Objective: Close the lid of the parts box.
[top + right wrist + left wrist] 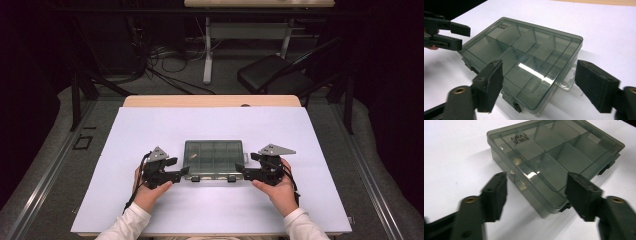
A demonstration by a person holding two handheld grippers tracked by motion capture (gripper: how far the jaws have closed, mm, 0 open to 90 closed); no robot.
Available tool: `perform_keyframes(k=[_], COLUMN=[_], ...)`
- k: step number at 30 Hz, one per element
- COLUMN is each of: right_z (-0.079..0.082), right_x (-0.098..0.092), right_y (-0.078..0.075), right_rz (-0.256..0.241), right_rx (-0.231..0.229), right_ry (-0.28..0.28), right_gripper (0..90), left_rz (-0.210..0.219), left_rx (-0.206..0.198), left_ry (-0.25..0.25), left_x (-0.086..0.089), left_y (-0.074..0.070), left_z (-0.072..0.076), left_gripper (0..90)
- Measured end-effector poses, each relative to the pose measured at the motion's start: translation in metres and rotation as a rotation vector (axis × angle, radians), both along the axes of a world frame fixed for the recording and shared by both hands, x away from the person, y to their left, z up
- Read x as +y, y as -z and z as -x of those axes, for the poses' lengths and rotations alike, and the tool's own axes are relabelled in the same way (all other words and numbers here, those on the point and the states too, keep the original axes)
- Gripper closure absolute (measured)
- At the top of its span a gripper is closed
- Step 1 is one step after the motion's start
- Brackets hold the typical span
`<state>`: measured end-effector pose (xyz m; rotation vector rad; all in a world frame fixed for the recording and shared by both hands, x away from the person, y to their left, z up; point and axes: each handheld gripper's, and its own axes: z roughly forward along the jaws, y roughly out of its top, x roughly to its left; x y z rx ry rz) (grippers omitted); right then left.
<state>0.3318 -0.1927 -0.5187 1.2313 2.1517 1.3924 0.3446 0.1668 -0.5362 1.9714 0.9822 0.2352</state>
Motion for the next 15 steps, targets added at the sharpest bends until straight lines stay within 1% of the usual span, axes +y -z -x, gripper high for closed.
perform_keyframes(k=[2, 4, 6, 8, 10, 11, 12, 15], right_z=[0.002, 0.005, 0.007, 0.009, 0.01, 0.011, 0.011, 0.012], right_x=[0.0, -0.002, -0.003, -0.007, -0.012, -0.014, -0.017, -0.023], right_y=[-0.001, -0.002, -0.002, -0.002, -0.001, -0.001, 0.0, 0.004], right_rz=[-0.005, -0.005, -0.007, -0.001, -0.014, -0.019, -0.016, 0.001], right_rx=[-0.004, -0.019, -0.023, -0.028, -0.033, -0.026, -0.025, -0.015], right_ry=[-0.012, -0.027, -0.029, -0.03, -0.018, -0.015, -0.01, 0.021], right_gripper=[17.5, 15.0, 14.1, 11.7, 8.5, 7.7, 6.6, 2.5], left_rz=[0.01, 0.046, 0.067, 0.072, 0.07, 0.065, 0.07, 0.088], left_rx=[-0.008, 0.005, 0.008, 0.009, 0.01, 0.012, 0.018, 0.007], left_ry=[-0.001, -0.007, -0.014, -0.024, -0.039, -0.042, -0.049, -0.067], left_x=[0.003, 0.007, 0.011, 0.015, 0.018, 0.02, 0.022, 0.028], left_y=[-0.001, -0.002, -0.002, -0.002, -0.001, 0.0, 0.0, -0.001], left_z=[-0.001, -0.002, -0.004, -0.005, -0.006, -0.007, -0.008, -0.01], left_gripper=[29.1, 24.3, 22.7, 19.8, 19.4, 19.3, 18.5, 14.9])
